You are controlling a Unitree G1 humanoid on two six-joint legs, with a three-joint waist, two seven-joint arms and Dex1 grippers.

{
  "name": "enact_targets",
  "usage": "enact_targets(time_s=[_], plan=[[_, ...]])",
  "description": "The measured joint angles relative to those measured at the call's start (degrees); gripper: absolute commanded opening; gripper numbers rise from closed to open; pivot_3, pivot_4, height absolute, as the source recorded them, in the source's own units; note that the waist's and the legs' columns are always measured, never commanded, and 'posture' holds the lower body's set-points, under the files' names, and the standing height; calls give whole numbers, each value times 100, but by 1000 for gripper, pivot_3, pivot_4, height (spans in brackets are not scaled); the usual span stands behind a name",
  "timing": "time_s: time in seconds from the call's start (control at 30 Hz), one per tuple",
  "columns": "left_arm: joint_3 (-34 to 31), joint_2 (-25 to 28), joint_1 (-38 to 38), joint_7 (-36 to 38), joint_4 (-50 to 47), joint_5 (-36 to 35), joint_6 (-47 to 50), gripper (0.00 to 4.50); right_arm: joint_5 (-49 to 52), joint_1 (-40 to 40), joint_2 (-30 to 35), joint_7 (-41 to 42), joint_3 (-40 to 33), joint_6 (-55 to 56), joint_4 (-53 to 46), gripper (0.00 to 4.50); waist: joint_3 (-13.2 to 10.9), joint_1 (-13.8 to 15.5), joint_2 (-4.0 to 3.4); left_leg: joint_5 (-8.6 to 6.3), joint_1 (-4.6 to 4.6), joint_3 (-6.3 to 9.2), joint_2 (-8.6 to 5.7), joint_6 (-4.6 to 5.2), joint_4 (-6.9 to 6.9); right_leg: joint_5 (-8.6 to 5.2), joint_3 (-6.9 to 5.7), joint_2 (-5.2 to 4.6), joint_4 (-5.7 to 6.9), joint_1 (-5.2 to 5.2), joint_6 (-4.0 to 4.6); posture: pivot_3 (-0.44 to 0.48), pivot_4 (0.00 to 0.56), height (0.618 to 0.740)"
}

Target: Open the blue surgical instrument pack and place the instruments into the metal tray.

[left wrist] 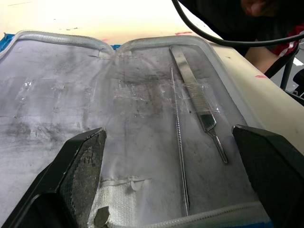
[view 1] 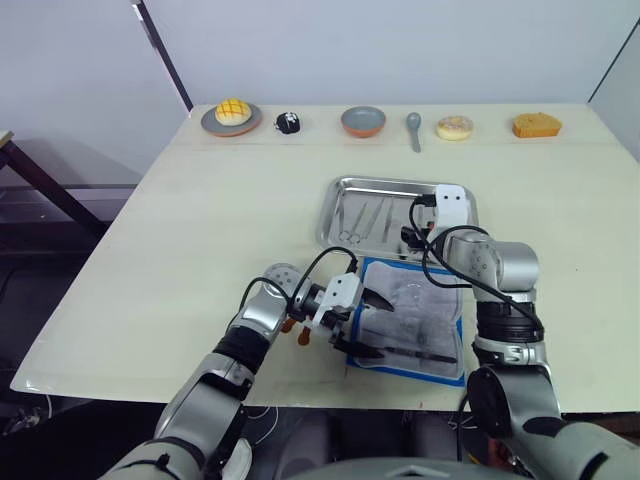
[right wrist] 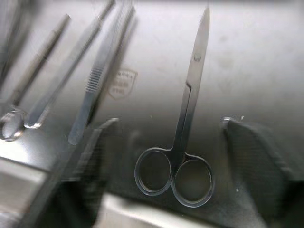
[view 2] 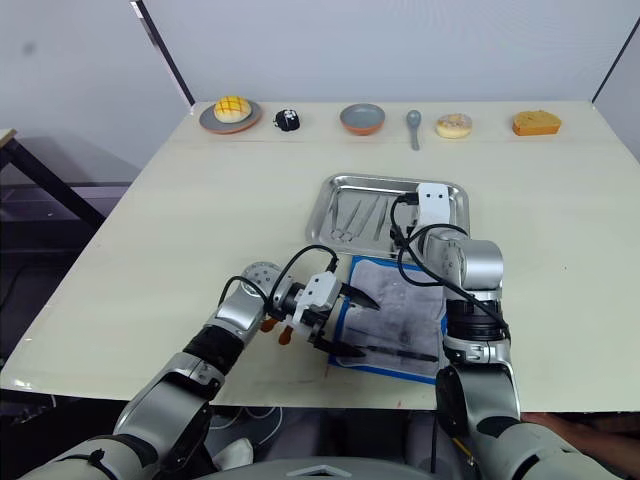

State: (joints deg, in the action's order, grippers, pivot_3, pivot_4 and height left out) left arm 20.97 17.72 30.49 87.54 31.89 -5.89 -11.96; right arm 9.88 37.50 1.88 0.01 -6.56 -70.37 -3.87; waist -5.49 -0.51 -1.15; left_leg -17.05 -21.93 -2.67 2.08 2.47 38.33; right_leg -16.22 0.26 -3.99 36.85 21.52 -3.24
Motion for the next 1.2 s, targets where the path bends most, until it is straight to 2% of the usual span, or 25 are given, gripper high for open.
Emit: enact_targets(time_s=[0.13,0.3,0.43,0.5,0.83,1.2], plan=[[-8,-9,-1,4,0,2,0,4500,153,-369,410,501,337,211,-903,4451,-7,-3,11,0,-3,2,0,0,0,-1,-2,-1,-2,0,2,0,150,732],[-13,1,-5,17,1,1,-5,4500,575,-1501,1295,1942,731,1737,-2094,4451,-20,-6,32,0,-2,4,0,0,-2,-3,-5,1,-7,0,0,0,150,732],[-15,0,6,20,11,4,-12,4500,838,-2495,1675,2906,679,3091,-2389,4451,-23,-6,36,0,-2,3,0,0,-2,-4,-4,3,-8,0,0,0,150,732],[-15,-1,6,19,13,4,-14,4500,1040,-2786,1862,3277,612,3347,-2520,4451,-26,0,38,0,-2,3,1,0,-2,-4,-4,3,-8,-1,0,0,150,732],[-13,-15,20,23,35,9,-51,4500,2683,-4612,3226,5294,-960,4021,-2987,4451,-34,37,49,-1,0,2,5,-1,-6,-4,-3,-5,-13,-1,3,0,150,732],[-3,-30,72,100,142,9,-138,4500,3931,-6073,4122,6895,-2861,4230,-2988,4451,-37,112,53,-1,6,3,13,-1,-17,-5,18,-24,-19,1,6,0,150,732]])
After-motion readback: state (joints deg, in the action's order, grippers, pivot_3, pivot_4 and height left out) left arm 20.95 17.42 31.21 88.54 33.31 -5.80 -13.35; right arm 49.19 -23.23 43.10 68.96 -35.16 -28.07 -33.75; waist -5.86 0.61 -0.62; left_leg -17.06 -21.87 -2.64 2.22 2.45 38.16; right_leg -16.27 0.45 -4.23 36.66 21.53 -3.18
